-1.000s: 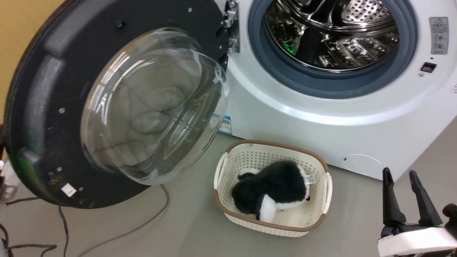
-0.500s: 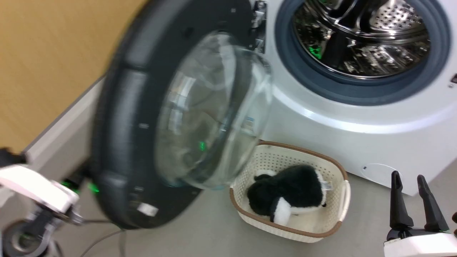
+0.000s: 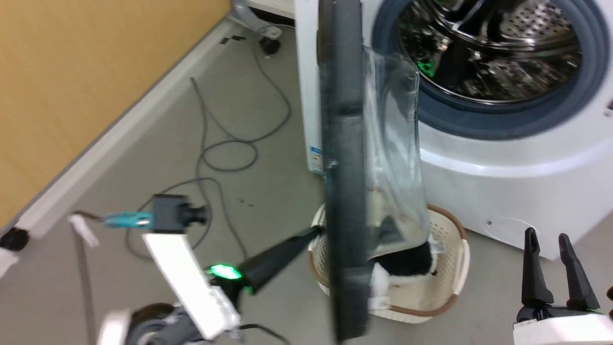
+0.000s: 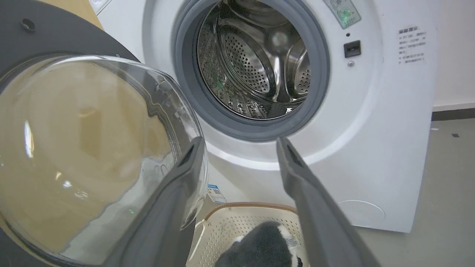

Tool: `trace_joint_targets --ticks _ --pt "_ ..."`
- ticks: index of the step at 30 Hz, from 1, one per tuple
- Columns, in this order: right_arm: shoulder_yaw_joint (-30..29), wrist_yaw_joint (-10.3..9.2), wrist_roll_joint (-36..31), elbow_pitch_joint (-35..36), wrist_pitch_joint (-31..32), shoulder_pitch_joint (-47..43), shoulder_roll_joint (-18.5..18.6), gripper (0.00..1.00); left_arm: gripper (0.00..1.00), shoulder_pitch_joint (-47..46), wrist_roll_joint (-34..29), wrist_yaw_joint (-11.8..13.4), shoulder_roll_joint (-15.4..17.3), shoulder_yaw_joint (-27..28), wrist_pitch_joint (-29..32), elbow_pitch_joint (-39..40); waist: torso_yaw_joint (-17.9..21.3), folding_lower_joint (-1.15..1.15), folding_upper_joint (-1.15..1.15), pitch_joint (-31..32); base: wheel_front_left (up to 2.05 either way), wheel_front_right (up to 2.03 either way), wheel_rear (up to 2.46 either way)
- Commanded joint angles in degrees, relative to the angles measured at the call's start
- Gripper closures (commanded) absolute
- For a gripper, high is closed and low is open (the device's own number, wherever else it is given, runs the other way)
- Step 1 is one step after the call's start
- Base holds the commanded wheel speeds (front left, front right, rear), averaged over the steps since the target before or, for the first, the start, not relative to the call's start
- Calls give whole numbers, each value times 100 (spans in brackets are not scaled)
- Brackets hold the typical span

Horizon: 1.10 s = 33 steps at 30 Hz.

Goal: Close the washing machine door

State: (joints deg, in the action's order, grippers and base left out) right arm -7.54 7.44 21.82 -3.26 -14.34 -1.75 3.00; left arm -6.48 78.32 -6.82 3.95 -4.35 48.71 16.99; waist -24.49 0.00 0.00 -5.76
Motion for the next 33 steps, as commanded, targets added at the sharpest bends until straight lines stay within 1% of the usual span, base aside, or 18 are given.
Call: trace_joint_targets --ticks 1,5,7,8,15,16,19,21,22,27,30,33 --pt "-14 5 46 10 -66 44 -13 0 100 -157 94 -66 -61 -353 -192 102 277 0 0 -68 0 0 0" --pt "-33 5 -48 45 -66 104 -13 0 100 -495 -38 -66 -91 -948 -926 -28 761 0 0 -158 0 0 0" --pt "-60 5 -81 66 -66 142 -13 0 100 -690 -51 -67 -99 -1194 -1372 -244 1017 0 0 -213 0 0 0" --pt "-60 5 -81 66 -66 142 -13 0 100 -690 -51 -67 -99 -1194 -1372 -244 1017 0 0 -213 0 0 0" --pt "-87 5 -125 128 -66 335 -13 0 100 -1487 -11 -67 -105 -2005 -2731 -1182 1941 0 0 -487 0 0 0" --pt "-113 5 -126 141 -66 372 -13 0 100 -1741 -57 -67 -106 -2186 -3102 -1498 2148 0 0 -566 0 0 0" --pt "-124 5 -104 160 -66 440 -13 0 100 -2143 -306 -67 -105 -2435 -3663 -2093 2416 0 0 -686 0 0 0" --pt "-132 5 -80 173 -66 484 -13 0 100 -2370 -391 -67 -101 -2591 -3975 -2531 2549 0 0 -756 0 0 0" --pt "-132 5 -80 173 -66 484 -13 0 100 -2370 -391 -67 -101 -2591 -3975 -2531 2549 0 0 -756 0 0 0" --pt "-79 5 -50 175 -66 572 -13 0 100 -2840 -435 -67 -67 -2955 -4601 -3486 2749 0 0 -873 0 0 0" --pt "-62 5 -62 189 -66 597 -13 0 100 -2990 -353 -67 -10 -3220 -4844 -3691 2777 0 0 -895 0 0 0" --pt "-69 5 -90 209 -66 584 -13 0 100 -3055 -280 -67 113 -3490 -5053 -3710 2734 0 0 -864 0 0 0"
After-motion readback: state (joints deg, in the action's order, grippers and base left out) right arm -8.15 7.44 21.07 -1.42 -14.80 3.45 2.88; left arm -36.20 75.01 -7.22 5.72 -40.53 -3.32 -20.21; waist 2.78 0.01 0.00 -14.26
